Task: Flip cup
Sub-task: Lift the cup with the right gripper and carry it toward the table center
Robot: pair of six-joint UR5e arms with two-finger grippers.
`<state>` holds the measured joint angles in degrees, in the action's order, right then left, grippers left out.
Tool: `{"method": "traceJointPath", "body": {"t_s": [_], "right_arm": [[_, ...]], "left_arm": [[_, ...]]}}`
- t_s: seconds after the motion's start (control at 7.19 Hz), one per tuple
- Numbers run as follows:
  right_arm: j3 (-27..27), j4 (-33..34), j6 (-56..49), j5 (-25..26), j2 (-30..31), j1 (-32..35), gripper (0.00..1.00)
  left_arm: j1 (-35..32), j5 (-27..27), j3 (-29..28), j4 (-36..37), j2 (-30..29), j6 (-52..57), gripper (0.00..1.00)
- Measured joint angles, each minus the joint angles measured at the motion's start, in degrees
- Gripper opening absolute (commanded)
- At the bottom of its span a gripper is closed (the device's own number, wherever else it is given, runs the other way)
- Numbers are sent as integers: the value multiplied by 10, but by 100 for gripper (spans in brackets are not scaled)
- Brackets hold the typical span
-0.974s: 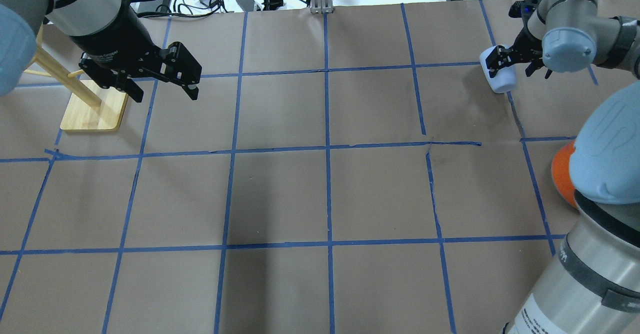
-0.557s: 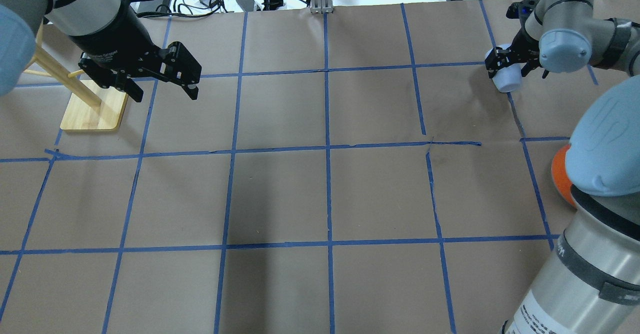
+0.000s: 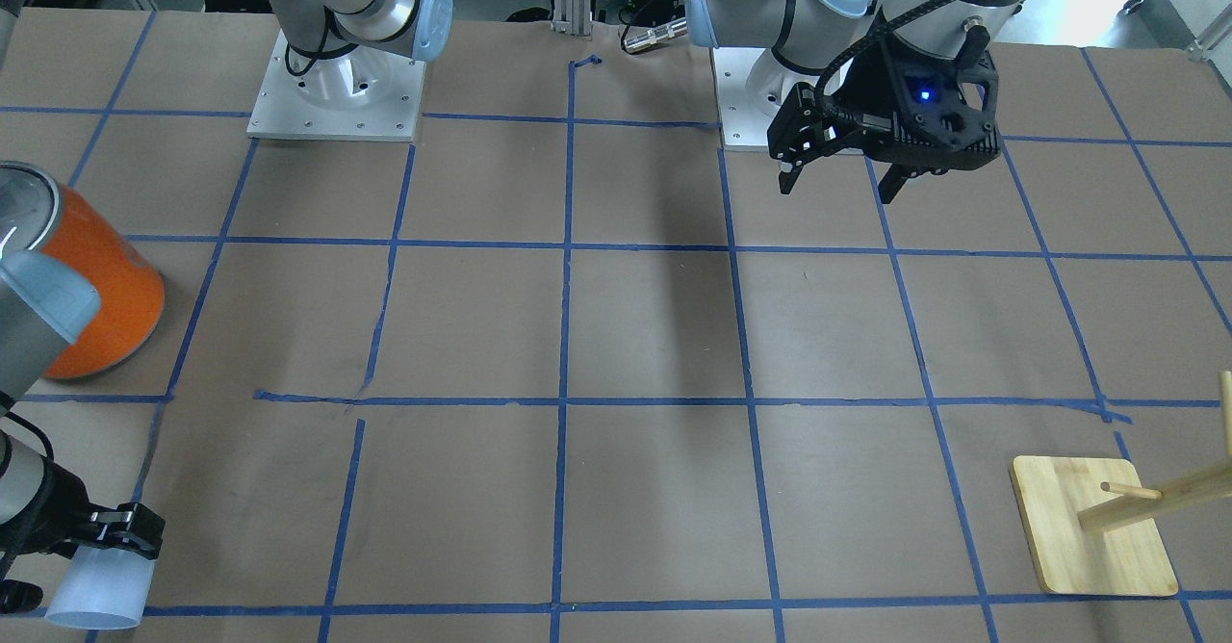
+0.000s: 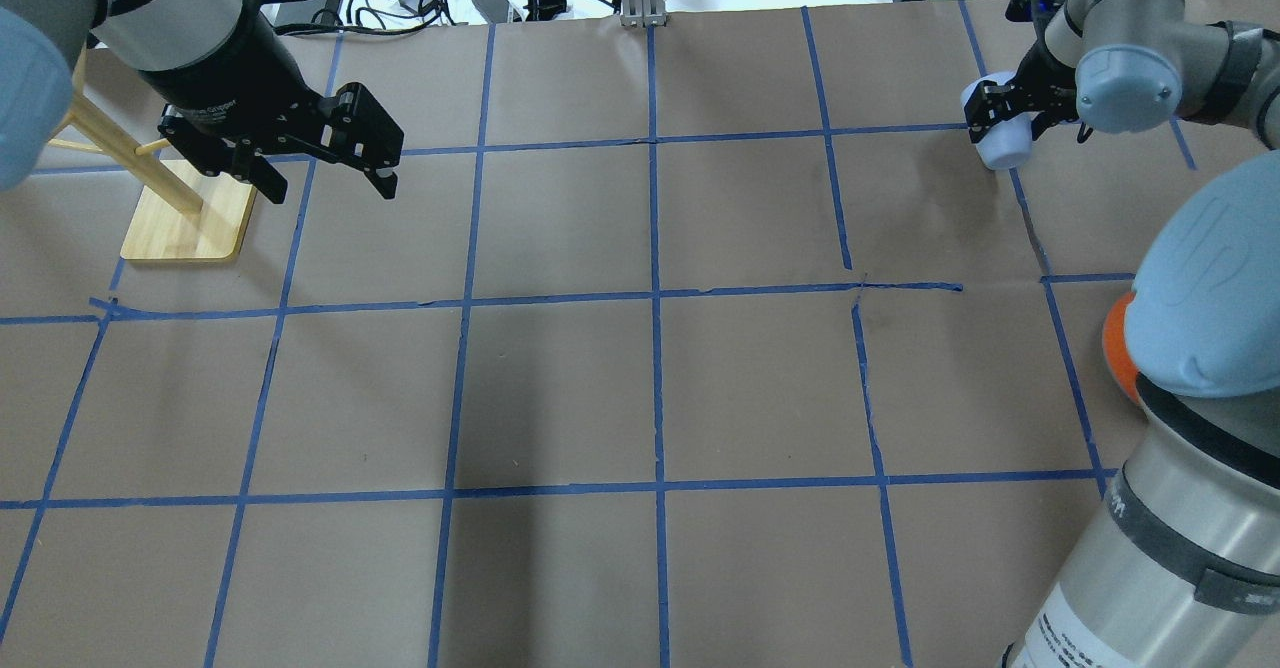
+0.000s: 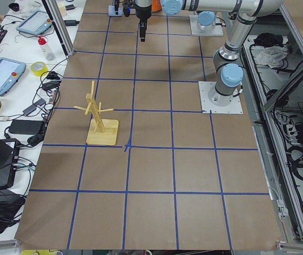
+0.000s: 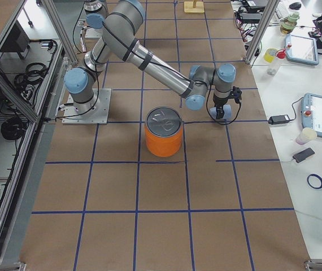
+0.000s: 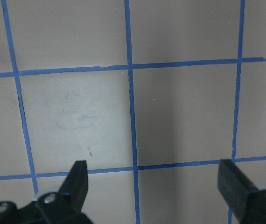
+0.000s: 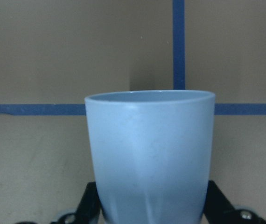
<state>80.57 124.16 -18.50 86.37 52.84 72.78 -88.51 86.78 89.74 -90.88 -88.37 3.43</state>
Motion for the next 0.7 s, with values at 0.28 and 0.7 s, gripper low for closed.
{"method": "traceJointPath", "body": {"t_s": [0.28, 0.7], "right_arm": [[-10, -29, -59, -31, 28, 36, 61], [-9, -31, -238, -46, 47, 129, 58]], "left_arm": [[0, 0, 0, 0, 0, 0, 100], [0, 0, 1, 0, 0, 0, 100]]}}
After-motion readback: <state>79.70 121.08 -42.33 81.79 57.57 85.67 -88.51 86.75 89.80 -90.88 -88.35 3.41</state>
